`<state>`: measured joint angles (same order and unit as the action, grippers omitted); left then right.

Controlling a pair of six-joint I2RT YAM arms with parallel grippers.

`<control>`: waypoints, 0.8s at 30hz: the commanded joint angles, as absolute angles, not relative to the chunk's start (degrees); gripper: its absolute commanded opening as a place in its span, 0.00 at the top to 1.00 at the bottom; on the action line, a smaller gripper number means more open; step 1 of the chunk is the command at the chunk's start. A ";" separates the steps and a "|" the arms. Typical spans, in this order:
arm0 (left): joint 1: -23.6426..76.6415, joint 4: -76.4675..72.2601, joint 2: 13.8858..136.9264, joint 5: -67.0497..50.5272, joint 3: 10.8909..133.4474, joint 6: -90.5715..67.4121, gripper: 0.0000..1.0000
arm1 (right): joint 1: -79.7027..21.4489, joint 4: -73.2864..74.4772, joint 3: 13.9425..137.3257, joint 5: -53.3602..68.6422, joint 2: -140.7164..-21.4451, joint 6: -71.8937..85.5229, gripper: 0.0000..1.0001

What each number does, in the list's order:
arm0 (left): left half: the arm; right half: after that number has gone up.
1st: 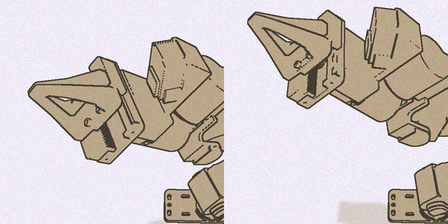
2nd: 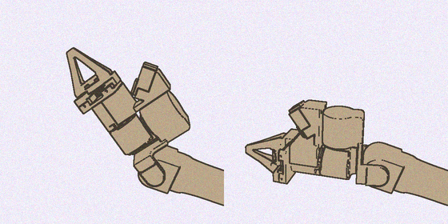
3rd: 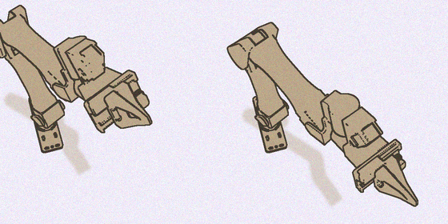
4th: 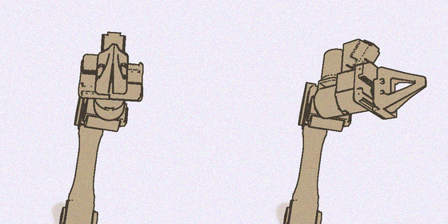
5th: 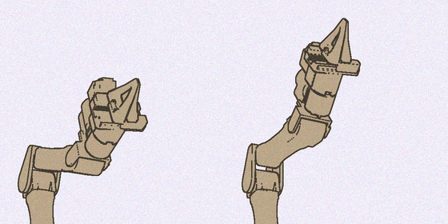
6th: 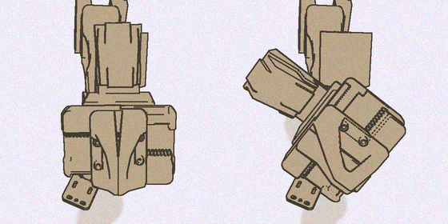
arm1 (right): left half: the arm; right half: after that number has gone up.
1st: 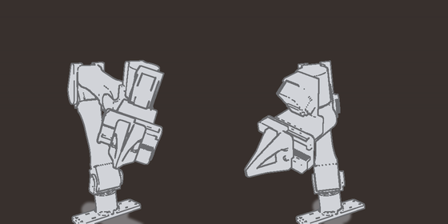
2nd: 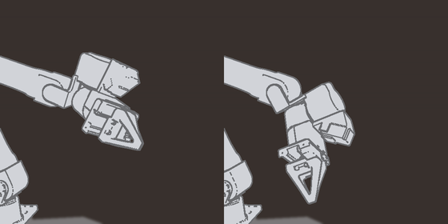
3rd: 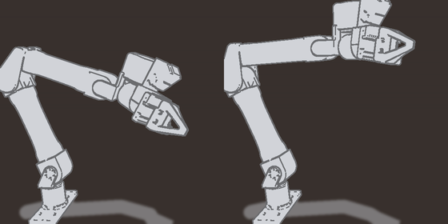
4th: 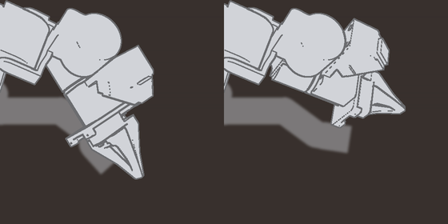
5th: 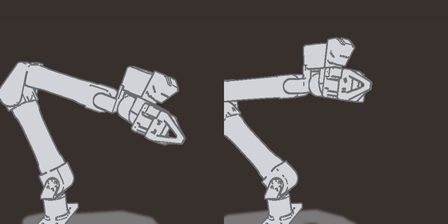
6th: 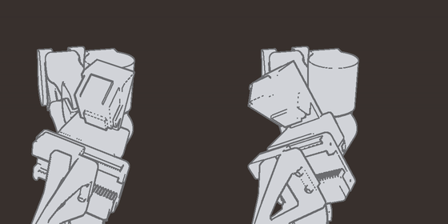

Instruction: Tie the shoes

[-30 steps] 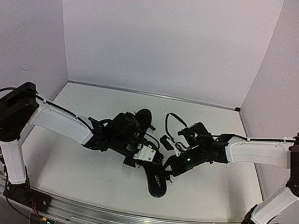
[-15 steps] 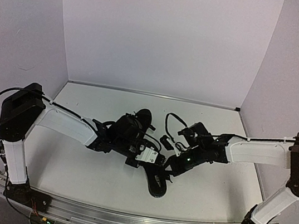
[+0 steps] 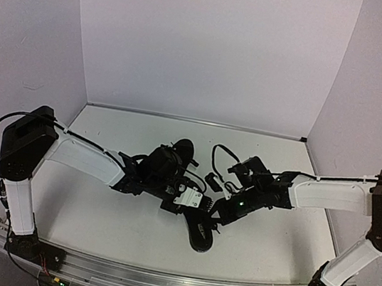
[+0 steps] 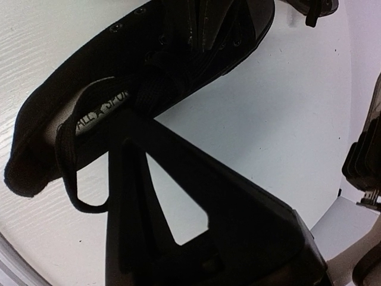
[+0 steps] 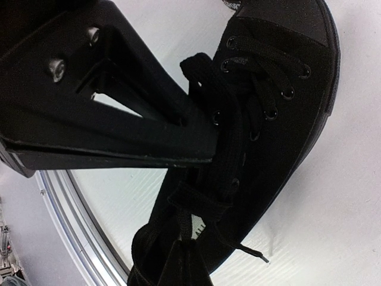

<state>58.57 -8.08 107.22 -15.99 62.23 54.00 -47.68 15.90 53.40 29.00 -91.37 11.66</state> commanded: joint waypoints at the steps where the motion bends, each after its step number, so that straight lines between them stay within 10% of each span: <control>1: 58.71 -11.40 105.10 -13.56 61.67 53.16 1.00 | -47.92 15.12 52.08 27.37 -87.96 12.69 1.00; 24: 56.31 -13.27 101.26 -10.96 56.97 51.84 1.00 | -47.93 15.03 49.85 27.35 -86.54 14.02 1.00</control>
<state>57.22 -10.94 104.39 -12.17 57.71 52.62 -47.67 15.45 50.68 27.86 -88.68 13.56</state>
